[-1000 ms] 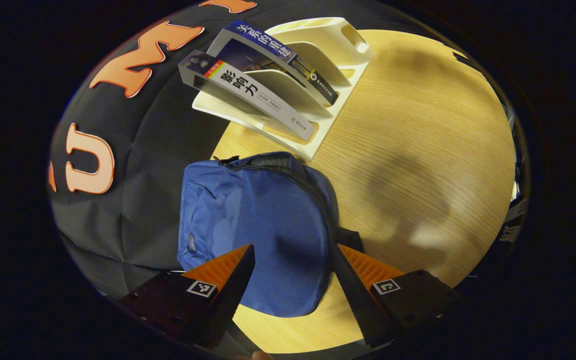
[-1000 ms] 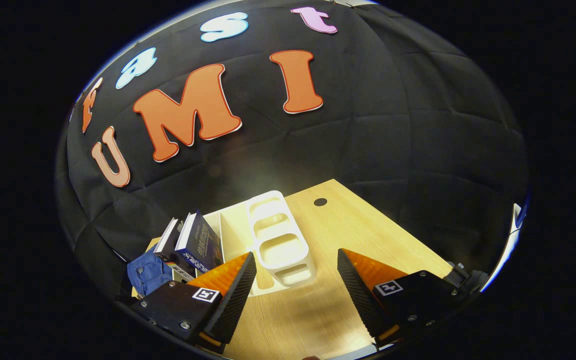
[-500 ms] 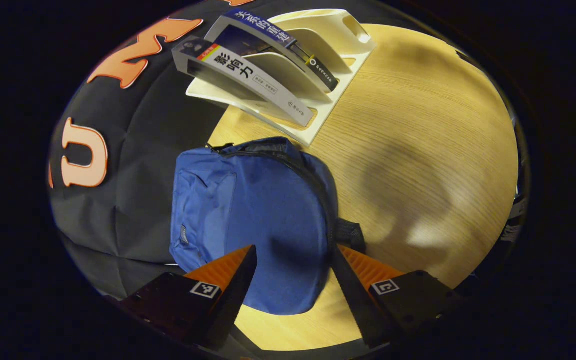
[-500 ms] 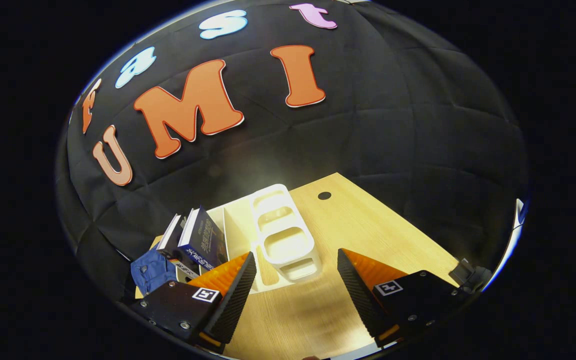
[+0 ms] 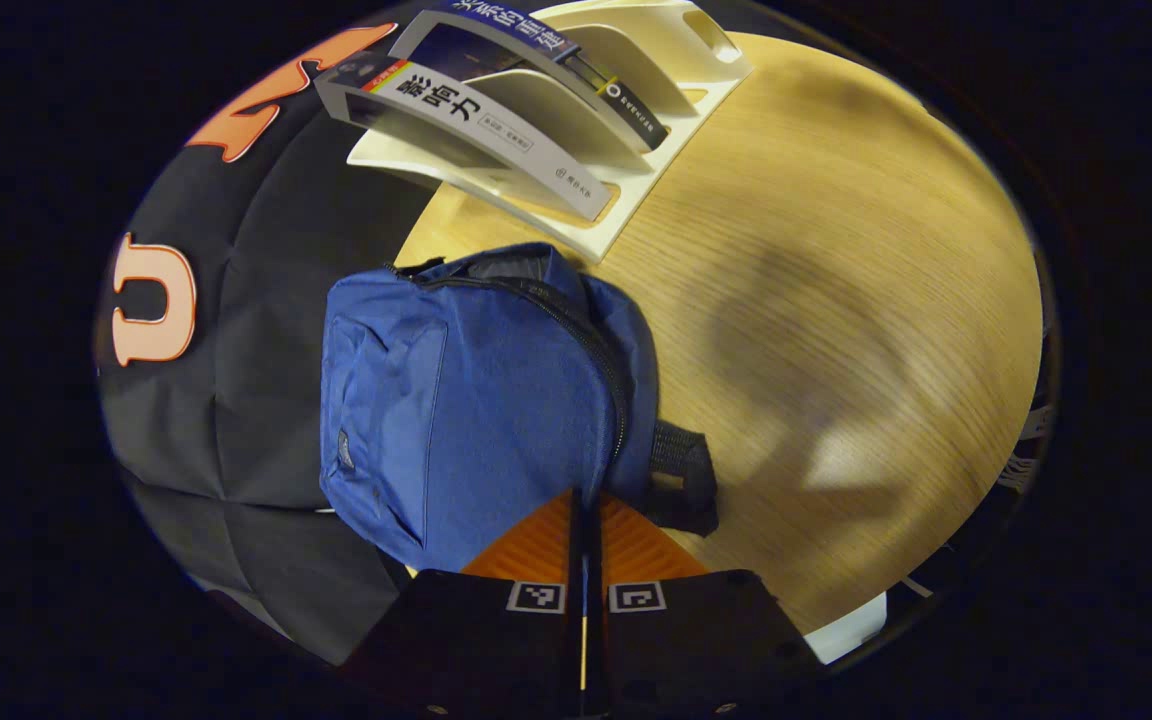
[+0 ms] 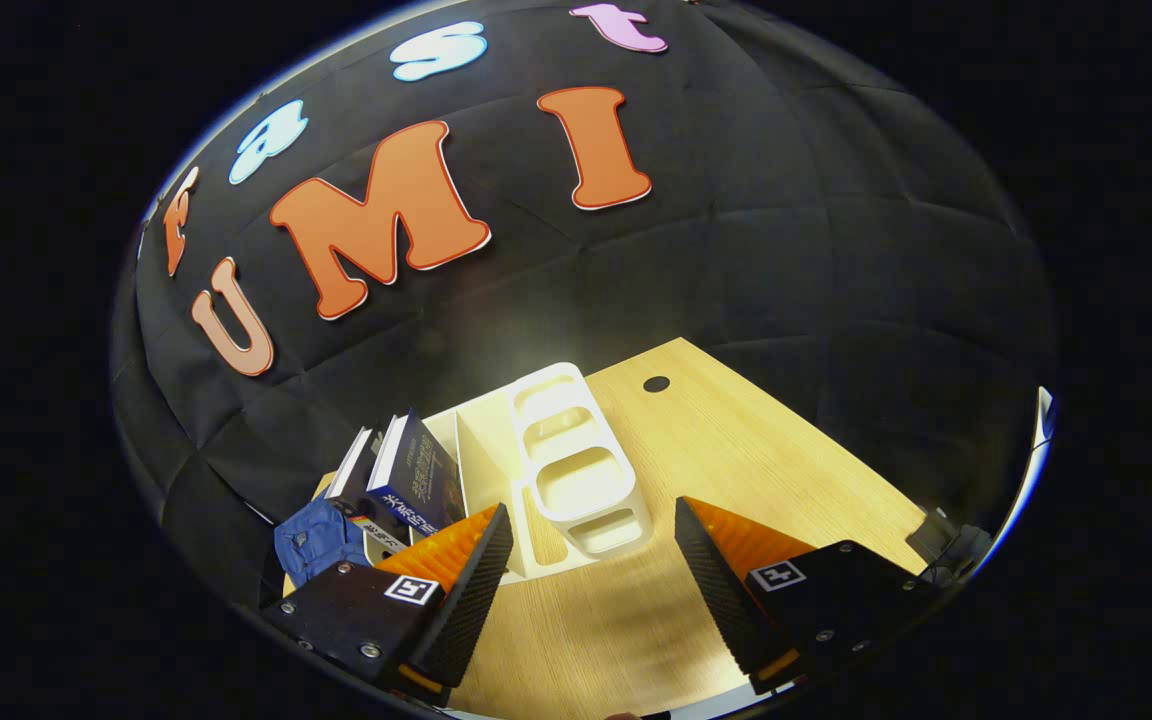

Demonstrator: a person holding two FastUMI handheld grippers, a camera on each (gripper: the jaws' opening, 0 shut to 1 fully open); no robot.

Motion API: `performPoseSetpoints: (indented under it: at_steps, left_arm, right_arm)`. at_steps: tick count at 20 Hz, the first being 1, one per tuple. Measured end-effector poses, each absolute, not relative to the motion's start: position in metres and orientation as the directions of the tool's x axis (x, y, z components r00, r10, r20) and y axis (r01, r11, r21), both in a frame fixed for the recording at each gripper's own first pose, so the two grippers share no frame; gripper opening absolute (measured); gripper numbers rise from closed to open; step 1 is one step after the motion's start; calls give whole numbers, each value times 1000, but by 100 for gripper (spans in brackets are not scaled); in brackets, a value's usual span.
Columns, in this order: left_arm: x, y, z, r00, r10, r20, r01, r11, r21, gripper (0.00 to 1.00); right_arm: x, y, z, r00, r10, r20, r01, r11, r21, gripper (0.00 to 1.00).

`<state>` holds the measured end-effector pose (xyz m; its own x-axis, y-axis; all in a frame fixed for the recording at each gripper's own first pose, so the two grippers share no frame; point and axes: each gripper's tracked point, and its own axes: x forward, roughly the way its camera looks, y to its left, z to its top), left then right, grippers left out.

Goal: Open the schoolbag, grab two books from the bookshelf and put them into the schoolbag.

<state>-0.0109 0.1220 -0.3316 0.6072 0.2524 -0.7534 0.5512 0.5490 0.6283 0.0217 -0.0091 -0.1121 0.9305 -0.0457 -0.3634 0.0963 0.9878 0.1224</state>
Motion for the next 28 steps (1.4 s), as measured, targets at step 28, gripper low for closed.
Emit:
performPoseSetpoints:
  at_steps: [28]
  left_arm:
    - [90,201,-103,343,-149,-928,803,559,207,0]
  right_arm:
    - [8,86,-75,965,-67,-252,124,968,218,97]
